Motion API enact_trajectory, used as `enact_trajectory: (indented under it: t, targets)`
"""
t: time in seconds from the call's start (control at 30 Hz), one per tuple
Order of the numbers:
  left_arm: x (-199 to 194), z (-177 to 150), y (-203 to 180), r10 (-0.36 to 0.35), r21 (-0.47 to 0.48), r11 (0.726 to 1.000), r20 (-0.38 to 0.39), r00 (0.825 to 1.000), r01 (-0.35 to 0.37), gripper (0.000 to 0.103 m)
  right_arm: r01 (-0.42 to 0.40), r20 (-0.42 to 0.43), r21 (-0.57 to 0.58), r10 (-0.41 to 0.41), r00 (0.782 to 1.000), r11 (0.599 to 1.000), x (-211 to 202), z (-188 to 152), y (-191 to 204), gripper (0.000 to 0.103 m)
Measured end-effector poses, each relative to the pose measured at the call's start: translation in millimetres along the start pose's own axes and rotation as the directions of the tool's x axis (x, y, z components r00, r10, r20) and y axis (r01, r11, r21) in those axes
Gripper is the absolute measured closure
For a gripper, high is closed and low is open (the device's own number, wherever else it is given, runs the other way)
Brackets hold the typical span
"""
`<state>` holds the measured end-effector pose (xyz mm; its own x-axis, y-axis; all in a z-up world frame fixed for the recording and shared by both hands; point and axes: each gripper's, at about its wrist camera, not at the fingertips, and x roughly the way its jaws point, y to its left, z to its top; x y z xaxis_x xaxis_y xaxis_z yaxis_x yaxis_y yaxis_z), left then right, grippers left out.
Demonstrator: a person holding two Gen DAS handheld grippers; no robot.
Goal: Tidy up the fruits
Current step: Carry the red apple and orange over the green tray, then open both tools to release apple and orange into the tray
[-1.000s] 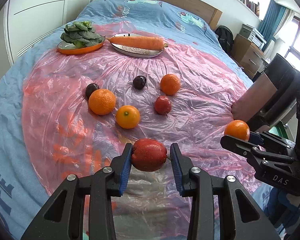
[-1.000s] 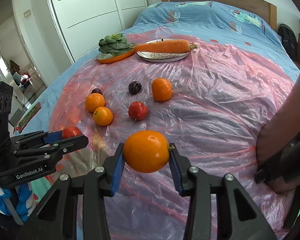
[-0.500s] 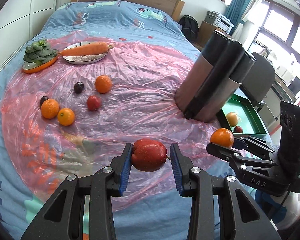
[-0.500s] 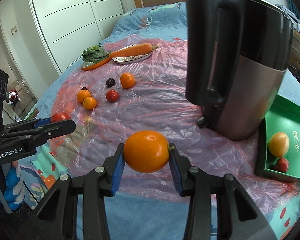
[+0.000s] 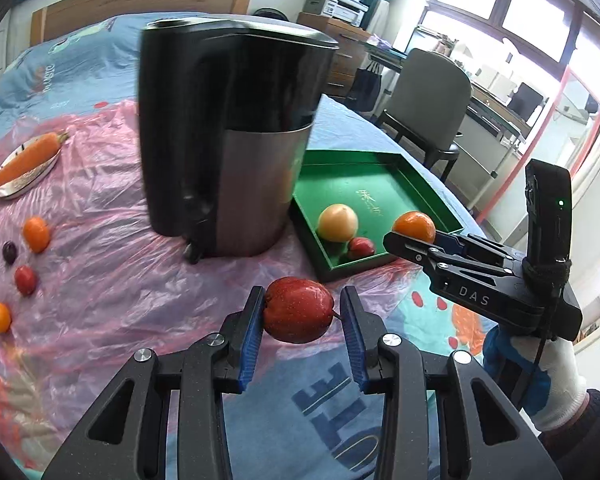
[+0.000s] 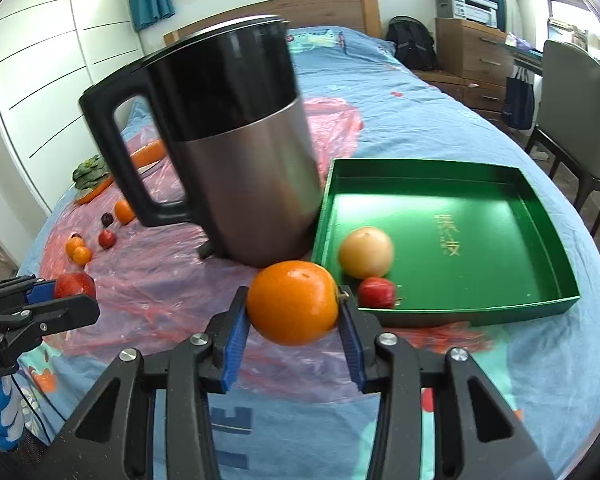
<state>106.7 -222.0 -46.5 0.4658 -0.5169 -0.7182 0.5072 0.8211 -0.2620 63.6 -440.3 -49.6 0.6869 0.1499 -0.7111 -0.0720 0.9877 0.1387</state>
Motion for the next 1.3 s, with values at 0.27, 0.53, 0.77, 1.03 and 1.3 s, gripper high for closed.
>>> enact_trajectory:
  t: [0.27,0.53,0.77,1.03,1.3]
  targets:
    - [80.5,66.3,-53.7,-0.026,0.118,0.993,-0.001,1.0,0.026,0.07,0.111,0.052,0.071,-0.115,0.992,0.991,27.2,27.4,-89.5,0.037]
    - [173.9,111.4,-78.8,0.029,0.165,0.986,-0.077,0.997,-0.016,0.07,0.203,0.022,0.099,-0.206,0.978,0.974,79.3,65.8,-165.1,0.037]
    - [221.7,104.4,-90.0,0.088,0.188,0.98,-0.145,0.986,-0.059,0.07,0.281,-0.087,0.103,-0.272,0.958,0.954,116.0,77.9,-202.7,0.037]
    - [244.8,90.2,-84.7,0.125,0.199,0.976,-0.176,0.976,-0.089,0.07,0.297,-0.117,0.087,-0.286,0.951,0.951,128.2,64.4,-208.8,0.037]
    - [238.8,80.4,-82.6,0.139,0.199,0.974,-0.141,0.98,-0.109,0.07,0.248,-0.088,0.035,-0.245,0.966,0.968,135.0,67.4,-209.3,0.036]
